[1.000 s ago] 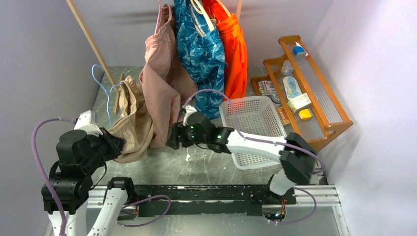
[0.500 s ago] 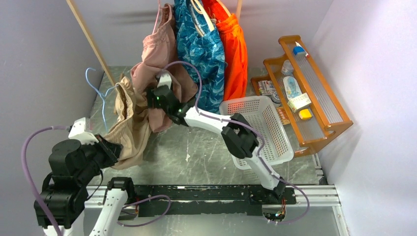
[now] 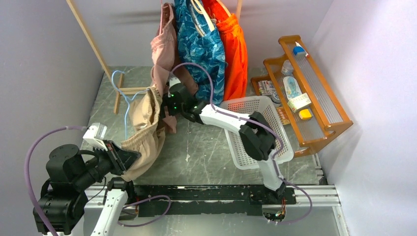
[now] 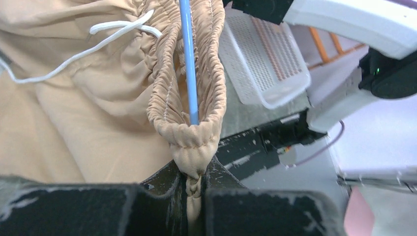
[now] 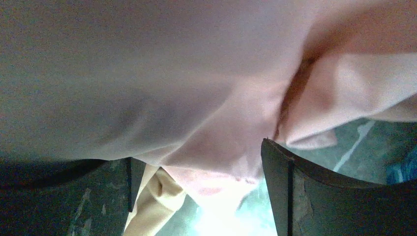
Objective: Remove the shorts from the hanger
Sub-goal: Adjust the shorts on the hanger.
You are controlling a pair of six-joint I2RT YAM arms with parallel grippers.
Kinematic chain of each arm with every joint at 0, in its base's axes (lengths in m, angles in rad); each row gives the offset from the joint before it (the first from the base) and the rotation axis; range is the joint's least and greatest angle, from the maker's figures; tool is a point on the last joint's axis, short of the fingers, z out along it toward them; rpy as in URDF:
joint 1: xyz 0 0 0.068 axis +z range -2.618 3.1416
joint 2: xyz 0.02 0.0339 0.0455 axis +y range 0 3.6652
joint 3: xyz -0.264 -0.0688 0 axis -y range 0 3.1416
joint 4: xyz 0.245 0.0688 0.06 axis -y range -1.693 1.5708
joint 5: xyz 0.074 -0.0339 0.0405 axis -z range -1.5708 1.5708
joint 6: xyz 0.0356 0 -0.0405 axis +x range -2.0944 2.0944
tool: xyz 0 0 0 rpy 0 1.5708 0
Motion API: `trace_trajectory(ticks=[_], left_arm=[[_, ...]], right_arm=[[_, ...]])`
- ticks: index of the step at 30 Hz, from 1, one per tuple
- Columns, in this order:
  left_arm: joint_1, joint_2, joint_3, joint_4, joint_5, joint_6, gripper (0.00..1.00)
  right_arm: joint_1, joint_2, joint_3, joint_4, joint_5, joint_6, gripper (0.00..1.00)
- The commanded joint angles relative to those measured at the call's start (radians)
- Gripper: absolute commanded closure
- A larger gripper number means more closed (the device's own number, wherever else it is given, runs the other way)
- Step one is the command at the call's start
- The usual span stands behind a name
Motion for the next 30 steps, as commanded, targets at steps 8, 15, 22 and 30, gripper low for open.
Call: trace_trajectory(ticks=[8, 15, 22, 30], left_arm=[[0.009, -0.030, 0.024, 0.046, 0.085, 0.023, 0.93], [0.009, -0.055, 0.064, -0.001, 0.154, 0.006, 0.93], [0.009, -0.050, 0.194, -0.080, 0.071, -0.010, 0.93], [0.012, -0.039, 0.152, -0.074, 0.154, 0.004, 0.93]], right_arm=[[-0.032, -0.455, -0.398, 0.021, -0.063, 0.011, 0.08], [-0.112, -0.434, -0.385, -0.010, -0.124, 0.052, 0.09], [-0.124, -0.188, -0.164, -0.131, -0.173, 0.013, 0.10], [-0.078, -0.246, -0.167, -0.256, 0.089, -0.022, 0.08]])
